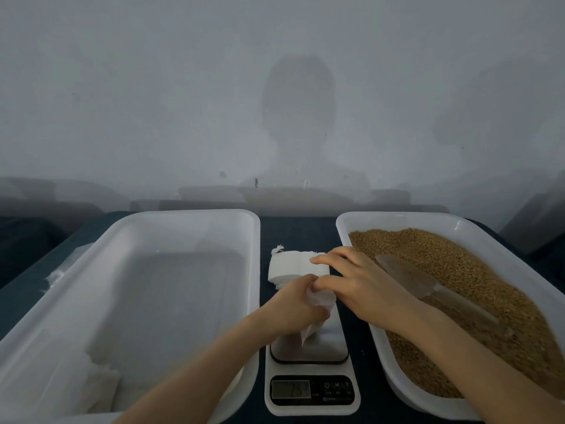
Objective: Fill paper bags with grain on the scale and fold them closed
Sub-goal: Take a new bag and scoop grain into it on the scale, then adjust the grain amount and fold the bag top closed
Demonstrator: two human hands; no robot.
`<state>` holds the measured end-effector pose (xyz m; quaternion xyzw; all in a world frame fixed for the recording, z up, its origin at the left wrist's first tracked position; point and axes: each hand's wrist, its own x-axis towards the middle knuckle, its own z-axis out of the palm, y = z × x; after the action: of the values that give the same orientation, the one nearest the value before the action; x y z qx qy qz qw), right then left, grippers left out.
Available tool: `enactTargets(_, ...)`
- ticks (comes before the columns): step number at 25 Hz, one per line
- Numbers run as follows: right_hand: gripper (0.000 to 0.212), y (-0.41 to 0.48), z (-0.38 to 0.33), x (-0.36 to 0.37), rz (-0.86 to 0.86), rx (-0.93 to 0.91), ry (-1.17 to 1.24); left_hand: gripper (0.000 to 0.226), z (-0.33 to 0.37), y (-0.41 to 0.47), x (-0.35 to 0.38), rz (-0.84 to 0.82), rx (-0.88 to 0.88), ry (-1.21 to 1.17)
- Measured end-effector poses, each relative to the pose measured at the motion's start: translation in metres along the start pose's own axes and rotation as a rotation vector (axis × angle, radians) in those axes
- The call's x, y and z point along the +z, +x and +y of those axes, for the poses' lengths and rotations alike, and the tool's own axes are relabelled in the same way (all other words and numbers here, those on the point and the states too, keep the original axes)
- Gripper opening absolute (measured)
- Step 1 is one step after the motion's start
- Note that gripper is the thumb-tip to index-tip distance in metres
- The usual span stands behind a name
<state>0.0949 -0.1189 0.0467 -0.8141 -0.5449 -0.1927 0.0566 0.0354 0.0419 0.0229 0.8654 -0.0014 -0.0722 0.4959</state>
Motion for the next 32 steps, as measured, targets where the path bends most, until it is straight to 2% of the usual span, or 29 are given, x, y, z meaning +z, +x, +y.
enactTargets(2,0.02,-0.001,0.002,0.004,0.007,0.018,0.057,0.047,0.001,-0.002,-0.001,-0.035,0.0,-0.003)
enactTargets(4,0.009,-0.004,0.005,0.009,-0.009,0.101,0.232,0.066,-0.002,-0.003,-0.005,-0.069,-0.001,0.034)
enactTargets(6,0.005,-0.007,0.003,0.014,-0.001,0.164,0.406,0.08,-0.008,-0.006,-0.012,-0.073,0.023,0.137)
enactTargets(9,0.007,-0.008,-0.001,0.017,0.081,0.233,0.526,0.086,-0.01,-0.008,-0.021,0.005,0.02,0.166)
enactTargets(11,0.008,-0.008,-0.003,0.016,0.1,0.274,0.589,0.075,-0.009,-0.007,-0.023,0.114,0.021,0.165)
enactTargets(14,0.008,-0.01,-0.004,0.016,0.103,0.273,0.602,0.034,-0.006,-0.005,-0.028,0.219,0.06,0.212)
enactTargets(15,0.009,-0.01,-0.004,0.016,0.104,0.285,0.62,0.027,-0.005,-0.005,-0.03,0.23,0.073,0.208)
enactTargets(16,0.012,-0.01,-0.003,0.017,0.102,0.303,0.641,0.029,-0.004,-0.006,-0.03,0.223,0.085,0.203)
enactTargets(19,0.024,-0.009,-0.003,0.018,0.087,0.337,0.681,0.061,-0.005,-0.008,-0.025,0.155,0.073,0.218)
enactTargets(20,0.029,-0.009,-0.003,0.018,0.082,0.339,0.698,0.062,-0.006,-0.007,-0.022,0.142,0.068,0.248)
enactTargets(24,0.049,-0.011,-0.002,0.013,0.107,0.393,0.717,0.014,-0.005,-0.006,-0.028,0.241,0.091,0.316)
enactTargets(27,0.048,-0.01,0.0,0.01,0.129,0.463,0.706,0.017,-0.002,-0.011,-0.035,0.275,0.108,0.285)
enactTargets(32,0.046,-0.011,0.0,0.012,0.137,0.442,0.708,0.018,-0.001,-0.015,-0.039,0.269,0.125,0.305)
